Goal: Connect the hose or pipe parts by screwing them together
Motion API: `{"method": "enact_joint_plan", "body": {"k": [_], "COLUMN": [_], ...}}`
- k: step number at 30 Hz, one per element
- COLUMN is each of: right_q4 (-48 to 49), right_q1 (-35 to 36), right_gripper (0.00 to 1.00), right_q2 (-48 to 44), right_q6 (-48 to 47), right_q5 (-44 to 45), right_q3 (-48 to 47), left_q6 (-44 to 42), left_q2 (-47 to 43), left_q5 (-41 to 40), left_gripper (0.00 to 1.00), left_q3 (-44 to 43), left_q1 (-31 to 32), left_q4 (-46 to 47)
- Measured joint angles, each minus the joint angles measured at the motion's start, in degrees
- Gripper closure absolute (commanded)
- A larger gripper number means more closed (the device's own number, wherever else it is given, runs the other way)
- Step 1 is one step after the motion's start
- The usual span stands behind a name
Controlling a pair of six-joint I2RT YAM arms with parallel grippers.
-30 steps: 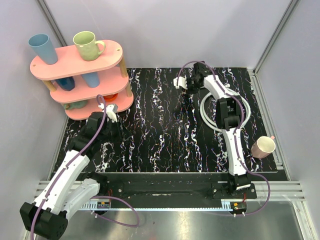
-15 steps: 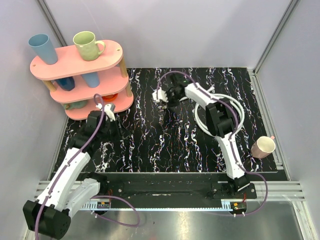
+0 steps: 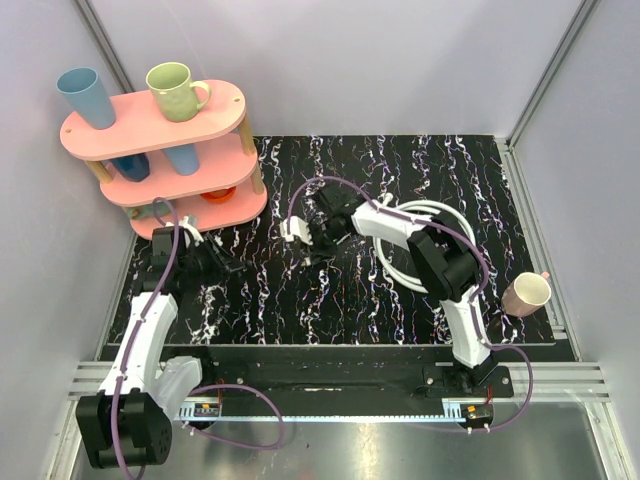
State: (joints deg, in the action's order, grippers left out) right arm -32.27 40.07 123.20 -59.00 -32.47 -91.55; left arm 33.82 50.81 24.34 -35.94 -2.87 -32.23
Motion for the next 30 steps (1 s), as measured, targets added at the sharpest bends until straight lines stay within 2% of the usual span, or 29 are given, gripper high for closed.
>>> {"method": "enact_joint_plan", "body": {"k": [6,12,17,24,26,27,30], "right_q4": [6.2,8.7,9.1,9.3,9.3,9.3,10.0], "right_q1": [5.1,7.0,7.3,7.8,7.9,8.0,8.3], "right_gripper": [0.66,0.59,0.59,0.66,0.74,0.82,0.85], "right_q2": [-1.8,-3.3,-3.3,-3.3,-3.4,-3.4,-3.7], "right_q6": [6.9,7.1,5.5,1.5,0.4,-0.2,-1.6], "right_q5": [0.3,0.5,0.5,0.5,0.5,0.5,0.7], "right_q3": [4.7,8.1,8.9,9.3,9.4,9.4,10.1], "left_q6": [0.9,1.0,1.2,1.2,1.2,1.2,1.2], "left_q2": [0.0,-0.5,-0.7,-0.7,-0.7,-0.7,-0.7], "left_q5": [0.6,0.5,0.5,0.5,0.5,0.5,0.5], "left_gripper": [1.0,1.0,1.0,1.0,1.0,1.0,1.0], "left_q3": [0.5,1.0,1.0,1.0,1.0,1.0,1.0], "left_q1": [-1.8,-1.9,-1.9,-1.9,-1.9,-1.9,-1.9], "left_q4": [1.9,2.1,2.4,2.4,2.4,2.4,2.4]}}
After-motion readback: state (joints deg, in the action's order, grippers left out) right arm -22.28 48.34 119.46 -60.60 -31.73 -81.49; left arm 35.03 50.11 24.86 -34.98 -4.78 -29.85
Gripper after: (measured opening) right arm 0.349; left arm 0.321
